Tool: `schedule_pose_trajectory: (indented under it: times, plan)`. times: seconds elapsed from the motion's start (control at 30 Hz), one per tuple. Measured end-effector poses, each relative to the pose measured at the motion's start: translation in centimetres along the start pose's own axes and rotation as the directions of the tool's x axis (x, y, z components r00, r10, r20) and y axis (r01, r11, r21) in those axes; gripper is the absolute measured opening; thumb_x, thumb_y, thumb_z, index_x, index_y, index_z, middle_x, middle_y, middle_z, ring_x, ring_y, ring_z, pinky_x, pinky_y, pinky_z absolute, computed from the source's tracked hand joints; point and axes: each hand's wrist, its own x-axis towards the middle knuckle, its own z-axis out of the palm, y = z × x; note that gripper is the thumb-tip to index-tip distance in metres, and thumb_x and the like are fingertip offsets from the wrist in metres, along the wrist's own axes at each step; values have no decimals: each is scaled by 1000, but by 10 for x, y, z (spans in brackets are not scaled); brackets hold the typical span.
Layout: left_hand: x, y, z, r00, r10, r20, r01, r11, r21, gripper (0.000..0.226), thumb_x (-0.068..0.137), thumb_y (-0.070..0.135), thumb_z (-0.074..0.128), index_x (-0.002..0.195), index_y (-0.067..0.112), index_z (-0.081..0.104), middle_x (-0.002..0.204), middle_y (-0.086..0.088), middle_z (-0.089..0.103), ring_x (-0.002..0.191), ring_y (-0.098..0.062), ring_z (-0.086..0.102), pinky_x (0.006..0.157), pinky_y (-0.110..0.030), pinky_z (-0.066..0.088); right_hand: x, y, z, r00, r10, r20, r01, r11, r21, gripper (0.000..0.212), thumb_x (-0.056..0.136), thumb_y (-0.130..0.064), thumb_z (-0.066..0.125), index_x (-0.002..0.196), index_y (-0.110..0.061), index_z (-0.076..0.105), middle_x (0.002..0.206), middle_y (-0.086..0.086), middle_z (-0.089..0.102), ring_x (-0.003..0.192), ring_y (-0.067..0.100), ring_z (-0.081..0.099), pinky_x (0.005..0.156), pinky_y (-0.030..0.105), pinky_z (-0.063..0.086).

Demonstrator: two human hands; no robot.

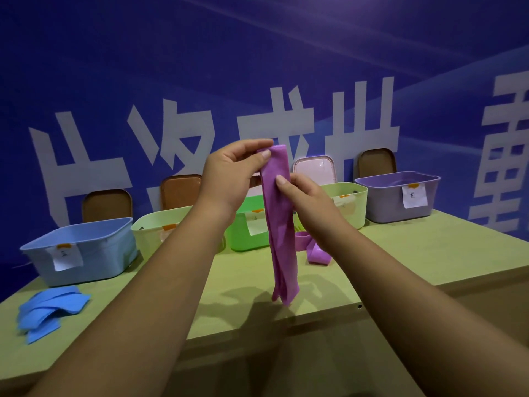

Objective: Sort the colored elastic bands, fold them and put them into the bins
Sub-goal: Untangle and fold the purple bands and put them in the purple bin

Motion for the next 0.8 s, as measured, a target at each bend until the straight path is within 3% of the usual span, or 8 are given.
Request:
schedule_pose_trajectory:
  times: [0.1,0.2,0.3,0.4,0.6,0.7,0.8]
  plan:
    - [3,5,0,1000,-5,1,5,1000,-28,22,103,10,69,117,23,79,102,9,81,98,-9,77,83,-33,66,-5,-3,2,990,71,120,-88,985,145,34,108,-45,60,126,-18,71,115,6,81,109,24,78,97,41,62]
    - [7,4,-2,999,15,-43,-13,999,29,23,104,15,70,120,29,77,110,10,78,104,-11,75,85,-35,67,-11,-1,5,975,97,200,-138,969,204,32,108,-35,62,126,-10,69,112,16,81,103,32,78,96,47,62]
    - [10,-3,-3,997,1,-75,3,998,59,24,104,17,70,125,28,74,115,9,76,106,-11,73,86,-36,67,-15,4,11,971,98,219,-149,962,227,22,108,-26,63,120,-10,70,109,20,80,94,30,77,84,41,64]
    - [9,-11,-3,995,-64,-82,62,998,-27,22,103,16,71,123,24,74,112,7,77,107,-15,74,86,-38,67,-17,11,18,974,129,187,-178,945,275,20,108,-26,63,120,-12,71,106,16,81,88,20,77,73,31,62]
    - [9,-20,0,991,-114,-69,102,983,-151,19,103,13,71,118,23,76,114,-1,78,111,-21,75,86,-39,66,-13,30,24,950,229,213,-300,858,417,22,106,-27,65,122,-13,70,107,15,75,96,28,72,83,37,60]
    - [11,-19,-2,995,-81,-60,71,986,-153,20,104,12,69,120,22,75,116,-1,77,111,-20,75,85,-37,66,-8,34,22,946,246,211,-298,917,265,26,107,-28,62,131,-17,66,118,13,78,114,34,73,102,46,56]
    - [13,-18,-5,994,-103,-45,90,970,-227,21,105,11,66,122,20,74,120,-4,76,112,-21,75,84,-39,65,-4,32,20,942,253,221,-283,952,119,32,104,-30,60,136,-24,60,128,12,76,127,33,68,107,47,53]
